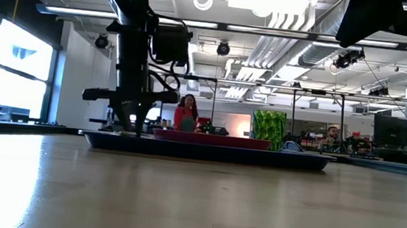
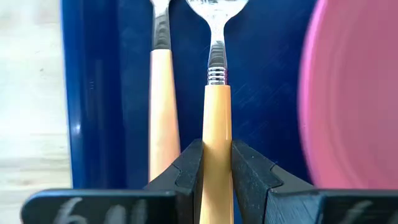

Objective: Pick and place plate/cup/fork/spoon on tray
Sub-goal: Put the yellow spoon between the fork and plate on the blue serving tray

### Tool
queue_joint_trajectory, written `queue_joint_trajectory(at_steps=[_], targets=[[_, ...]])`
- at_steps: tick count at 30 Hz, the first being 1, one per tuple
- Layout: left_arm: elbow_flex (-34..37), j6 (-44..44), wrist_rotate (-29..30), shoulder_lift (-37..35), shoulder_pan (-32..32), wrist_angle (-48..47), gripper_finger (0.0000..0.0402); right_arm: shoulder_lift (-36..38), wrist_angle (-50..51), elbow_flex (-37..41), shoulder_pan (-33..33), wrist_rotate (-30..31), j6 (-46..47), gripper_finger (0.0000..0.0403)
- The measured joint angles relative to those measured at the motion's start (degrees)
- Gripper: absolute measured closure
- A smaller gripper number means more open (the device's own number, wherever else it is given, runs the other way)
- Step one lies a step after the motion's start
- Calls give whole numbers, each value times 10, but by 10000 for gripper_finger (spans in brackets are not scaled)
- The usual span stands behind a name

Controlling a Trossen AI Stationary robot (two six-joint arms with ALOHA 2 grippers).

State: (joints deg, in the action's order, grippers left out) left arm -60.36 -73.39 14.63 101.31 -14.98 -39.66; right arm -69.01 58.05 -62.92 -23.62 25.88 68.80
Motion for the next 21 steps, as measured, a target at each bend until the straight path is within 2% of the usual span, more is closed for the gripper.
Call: queue_joint_trajectory(at_steps=[10,21], targets=[[-1,4,-4,29,0,12,346,0,0,0,0,3,12,336],[-1,0,-4,30,0,23,341,0,0,0,0,4,18,336]])
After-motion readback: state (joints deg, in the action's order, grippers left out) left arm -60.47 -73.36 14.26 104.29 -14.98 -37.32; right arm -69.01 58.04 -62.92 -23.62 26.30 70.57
